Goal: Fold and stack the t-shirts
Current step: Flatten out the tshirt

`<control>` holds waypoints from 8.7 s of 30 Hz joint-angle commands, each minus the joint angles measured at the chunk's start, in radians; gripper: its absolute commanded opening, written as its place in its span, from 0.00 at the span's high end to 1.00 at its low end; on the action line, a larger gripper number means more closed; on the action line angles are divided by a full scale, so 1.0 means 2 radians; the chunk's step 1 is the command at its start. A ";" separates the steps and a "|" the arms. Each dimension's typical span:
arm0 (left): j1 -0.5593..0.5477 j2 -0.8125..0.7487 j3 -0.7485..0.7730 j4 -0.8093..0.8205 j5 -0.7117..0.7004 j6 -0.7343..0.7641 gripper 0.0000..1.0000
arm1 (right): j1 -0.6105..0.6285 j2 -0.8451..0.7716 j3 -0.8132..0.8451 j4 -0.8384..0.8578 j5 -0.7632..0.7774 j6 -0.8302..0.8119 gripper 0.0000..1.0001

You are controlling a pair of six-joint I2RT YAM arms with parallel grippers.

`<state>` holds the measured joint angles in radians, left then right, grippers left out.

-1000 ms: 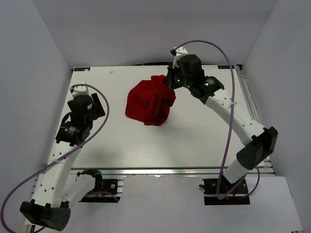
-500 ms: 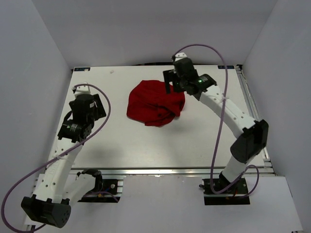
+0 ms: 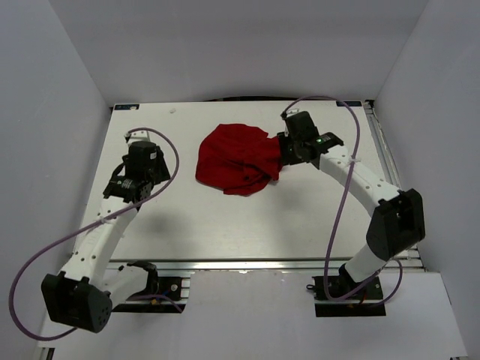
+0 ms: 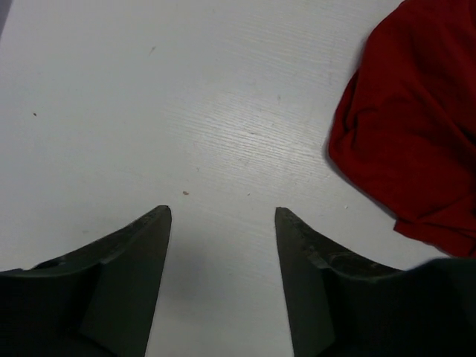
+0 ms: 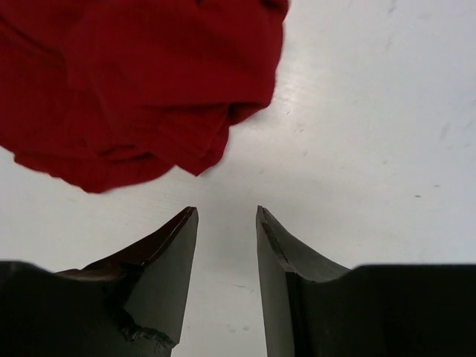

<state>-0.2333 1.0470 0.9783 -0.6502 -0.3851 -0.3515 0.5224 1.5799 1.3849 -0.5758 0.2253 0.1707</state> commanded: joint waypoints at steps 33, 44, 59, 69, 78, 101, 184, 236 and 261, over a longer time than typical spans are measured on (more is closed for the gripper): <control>-0.001 0.339 -0.044 0.372 0.229 -0.199 0.58 | 0.006 0.028 -0.114 0.190 -0.050 0.005 0.33; -0.001 0.320 -0.076 0.308 0.183 -0.170 0.49 | 0.006 0.055 -0.090 0.201 -0.058 0.002 0.32; -0.001 0.376 -0.007 0.301 0.172 -0.168 1.00 | 0.006 0.139 -0.077 0.264 -0.083 0.016 0.30; -0.001 0.264 0.128 0.159 0.041 -0.104 1.00 | -0.002 0.075 -0.001 0.189 -0.049 -0.002 1.00; 0.000 0.253 0.523 -0.039 -0.128 -0.048 1.00 | -0.010 -0.061 0.179 0.007 -0.006 -0.039 1.00; 0.008 0.358 0.716 -0.064 -0.148 0.024 1.00 | -0.011 -0.211 0.138 -0.017 0.020 -0.029 1.00; 0.030 0.007 -0.238 0.041 0.078 -0.325 0.35 | -0.131 -0.110 -0.352 0.148 -0.070 0.121 0.15; 0.029 0.019 0.080 -0.021 -0.011 -0.217 1.00 | -0.125 -0.185 -0.134 0.010 -0.138 0.090 1.00; 0.029 0.059 0.624 -0.075 -0.074 -0.114 1.00 | -0.125 -0.232 0.441 -0.115 -0.129 0.042 1.00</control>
<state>-0.1741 1.0927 2.2265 -0.7513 -0.5053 -0.6201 0.2699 1.0405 2.2860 -0.8135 0.0055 0.2687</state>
